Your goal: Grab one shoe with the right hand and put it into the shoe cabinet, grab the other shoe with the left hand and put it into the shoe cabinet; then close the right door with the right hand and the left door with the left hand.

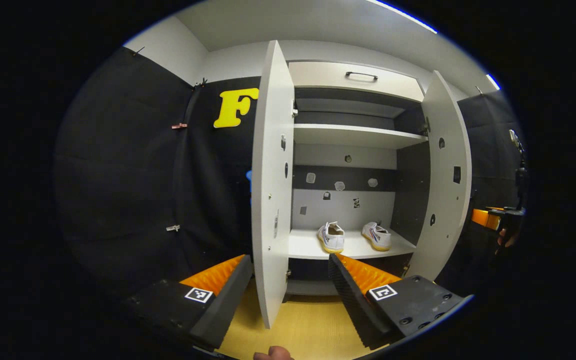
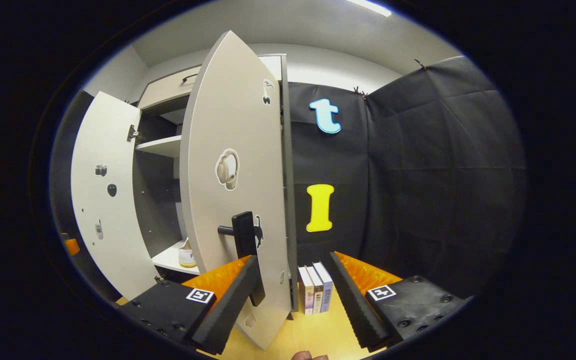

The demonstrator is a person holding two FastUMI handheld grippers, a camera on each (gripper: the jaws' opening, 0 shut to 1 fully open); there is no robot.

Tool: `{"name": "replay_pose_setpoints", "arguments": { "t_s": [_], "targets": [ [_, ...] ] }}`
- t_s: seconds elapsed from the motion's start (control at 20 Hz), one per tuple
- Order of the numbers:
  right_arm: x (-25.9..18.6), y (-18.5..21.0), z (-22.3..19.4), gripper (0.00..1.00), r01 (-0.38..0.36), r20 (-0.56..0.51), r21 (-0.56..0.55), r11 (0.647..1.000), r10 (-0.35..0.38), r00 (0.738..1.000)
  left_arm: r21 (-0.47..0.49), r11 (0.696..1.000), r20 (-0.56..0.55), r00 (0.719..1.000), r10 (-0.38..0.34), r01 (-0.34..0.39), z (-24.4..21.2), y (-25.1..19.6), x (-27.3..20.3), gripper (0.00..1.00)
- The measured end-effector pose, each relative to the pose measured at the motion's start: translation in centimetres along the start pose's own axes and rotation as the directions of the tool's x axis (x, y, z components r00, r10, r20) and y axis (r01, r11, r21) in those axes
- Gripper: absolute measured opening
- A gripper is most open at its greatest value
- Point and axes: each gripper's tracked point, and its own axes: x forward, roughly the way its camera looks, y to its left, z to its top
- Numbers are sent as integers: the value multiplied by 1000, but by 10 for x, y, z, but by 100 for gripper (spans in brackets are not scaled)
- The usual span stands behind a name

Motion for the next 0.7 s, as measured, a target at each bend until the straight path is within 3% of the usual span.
{"name": "replay_pose_setpoints", "arguments": {
  "t_s": [0.1, 0.25, 0.7],
  "targets": [
    [5, 27, -2, 99, -58, -8, 14, 998, 58, 998, -3, 1000, 5, 1000, 19, -19, 2, 11, -4, 97],
    [1, 61, 3, 95, -131, -5, 25, 991, 131, 991, -6, 999, 10, 999, 51, -51, 4, 31, -7, 97],
    [-42, 87, 11, 95, -187, 6, 31, 982, 187, 982, -15, 989, 33, 989, 145, -144, 19, 104, 26, 97]
  ]
}}
